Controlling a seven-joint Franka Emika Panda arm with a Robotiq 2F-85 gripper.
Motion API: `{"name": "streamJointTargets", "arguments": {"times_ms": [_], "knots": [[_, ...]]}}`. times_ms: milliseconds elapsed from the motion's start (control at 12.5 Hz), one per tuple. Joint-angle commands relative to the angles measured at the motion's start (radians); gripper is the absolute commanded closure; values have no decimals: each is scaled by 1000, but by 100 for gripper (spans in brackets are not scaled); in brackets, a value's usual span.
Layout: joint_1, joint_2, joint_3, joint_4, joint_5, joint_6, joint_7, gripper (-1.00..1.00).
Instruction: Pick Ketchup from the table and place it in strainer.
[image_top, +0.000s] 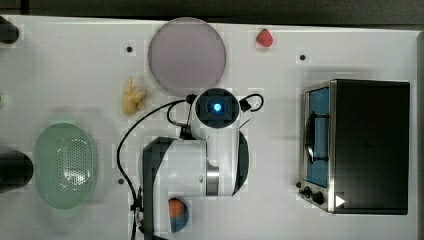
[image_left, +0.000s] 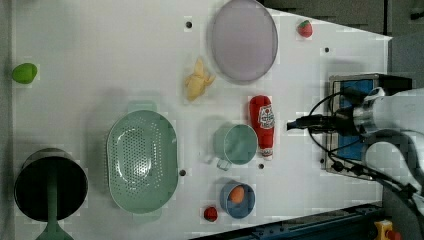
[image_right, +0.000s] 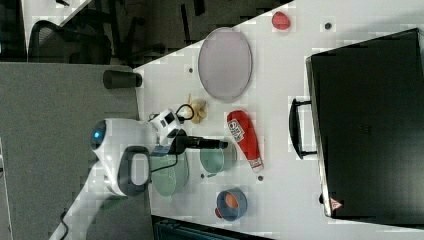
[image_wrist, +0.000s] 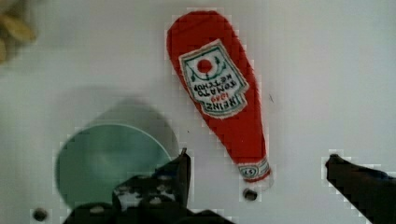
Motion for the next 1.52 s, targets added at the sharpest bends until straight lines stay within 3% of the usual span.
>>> {"name": "streamJointTargets", "arguments": {"times_ms": [80,320,1040,1120,1360,1520], "knots": [[8,0,0,-41,0,169,-274,-100],[9,70,0,-89,0,288,-274,-100],[14,315,0,-90,0,503,-274,-100],[14,326,0,-90,0,520,-274,-93],[15,316,1,-88,1,539,-270,-25],[14,282,0,-88,1,535,-254,-25]]}}
